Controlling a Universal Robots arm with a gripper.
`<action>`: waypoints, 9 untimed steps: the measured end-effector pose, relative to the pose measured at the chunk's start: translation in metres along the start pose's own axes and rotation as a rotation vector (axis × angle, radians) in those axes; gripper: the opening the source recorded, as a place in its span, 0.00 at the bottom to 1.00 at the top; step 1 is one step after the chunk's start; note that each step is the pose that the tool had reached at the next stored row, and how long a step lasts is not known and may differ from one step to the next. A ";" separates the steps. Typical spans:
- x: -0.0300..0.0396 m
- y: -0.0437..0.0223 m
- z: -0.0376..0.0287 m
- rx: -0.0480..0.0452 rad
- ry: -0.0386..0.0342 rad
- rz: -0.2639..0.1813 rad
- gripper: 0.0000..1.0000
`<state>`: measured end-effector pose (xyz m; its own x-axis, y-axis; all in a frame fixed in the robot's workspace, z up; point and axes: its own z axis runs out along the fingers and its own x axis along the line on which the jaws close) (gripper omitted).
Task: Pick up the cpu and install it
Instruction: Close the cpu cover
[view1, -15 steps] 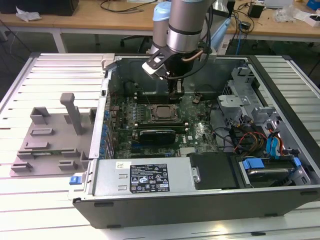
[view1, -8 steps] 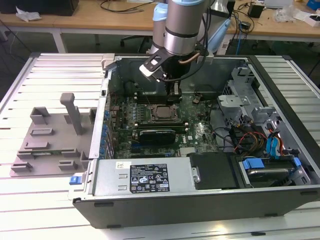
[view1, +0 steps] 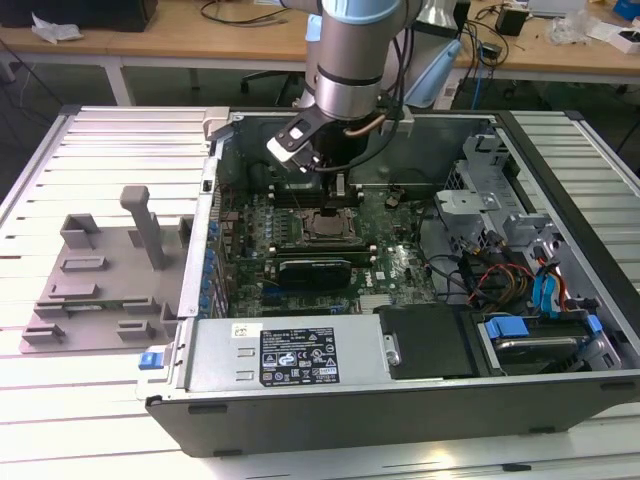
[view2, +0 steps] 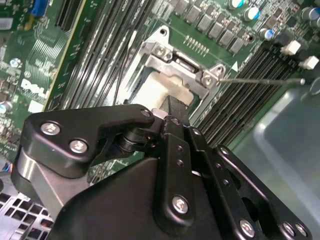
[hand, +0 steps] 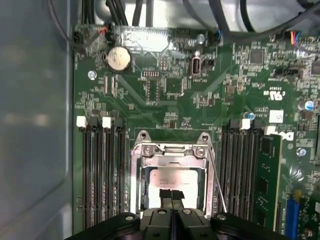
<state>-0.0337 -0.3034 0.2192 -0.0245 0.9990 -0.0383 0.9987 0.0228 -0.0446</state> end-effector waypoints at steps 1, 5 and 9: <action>0.0001 -0.0017 0.0019 0.0000 0.0001 0.000 0.11; 0.0001 -0.0019 0.0025 0.0001 0.0000 0.000 0.11; 0.0001 -0.0020 0.0007 -0.0001 0.0001 0.000 0.11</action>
<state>-0.0357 -0.3034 0.2186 -0.0244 0.9990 -0.0381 0.9987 0.0227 -0.0445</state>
